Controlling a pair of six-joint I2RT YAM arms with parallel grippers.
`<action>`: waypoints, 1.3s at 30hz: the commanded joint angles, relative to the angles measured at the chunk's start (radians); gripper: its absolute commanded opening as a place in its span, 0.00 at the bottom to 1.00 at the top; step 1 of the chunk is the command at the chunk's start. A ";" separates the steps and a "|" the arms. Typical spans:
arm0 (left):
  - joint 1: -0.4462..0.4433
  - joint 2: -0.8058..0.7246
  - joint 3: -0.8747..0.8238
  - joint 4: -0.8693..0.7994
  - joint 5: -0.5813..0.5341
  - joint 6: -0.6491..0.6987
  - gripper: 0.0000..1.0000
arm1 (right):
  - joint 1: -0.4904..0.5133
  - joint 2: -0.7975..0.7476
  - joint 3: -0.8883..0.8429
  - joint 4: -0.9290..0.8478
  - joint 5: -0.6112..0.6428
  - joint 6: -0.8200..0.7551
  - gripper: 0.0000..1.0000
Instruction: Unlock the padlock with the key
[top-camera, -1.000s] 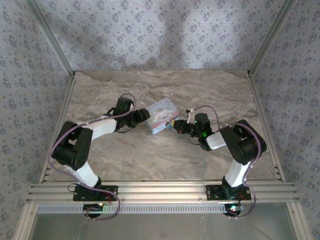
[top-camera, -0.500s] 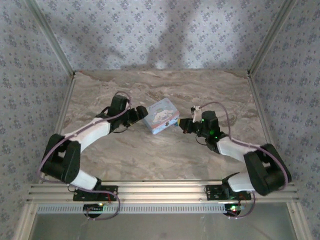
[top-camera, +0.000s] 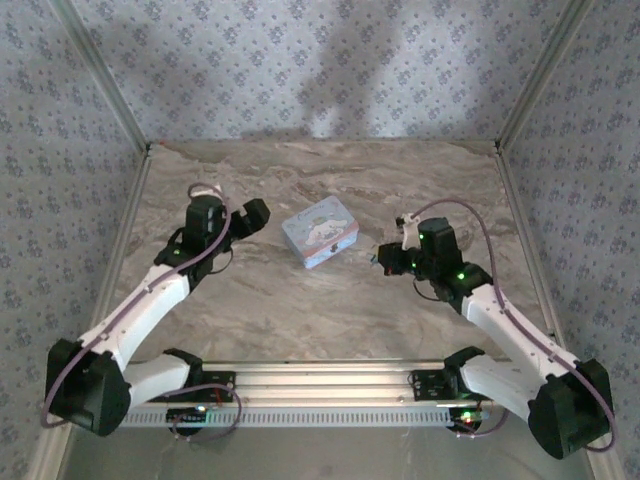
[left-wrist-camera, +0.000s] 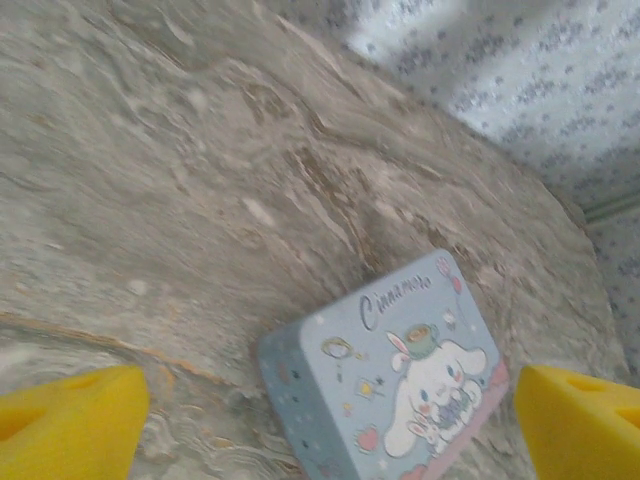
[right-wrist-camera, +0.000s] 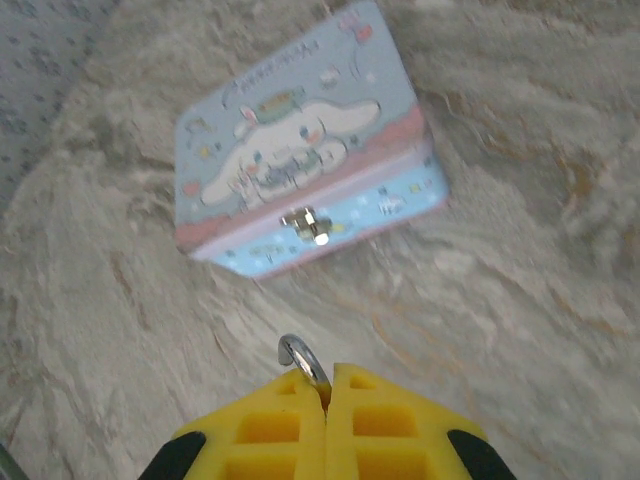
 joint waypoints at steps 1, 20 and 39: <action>0.012 -0.070 -0.035 0.005 -0.091 0.030 0.96 | -0.004 -0.032 0.025 -0.246 0.027 -0.009 0.05; 0.051 -0.177 -0.104 -0.011 -0.145 0.030 0.98 | -0.003 0.102 -0.154 -0.157 -0.063 0.101 0.05; 0.097 -0.154 -0.081 -0.024 -0.156 0.109 0.98 | -0.072 0.095 -0.103 -0.104 0.037 0.066 0.38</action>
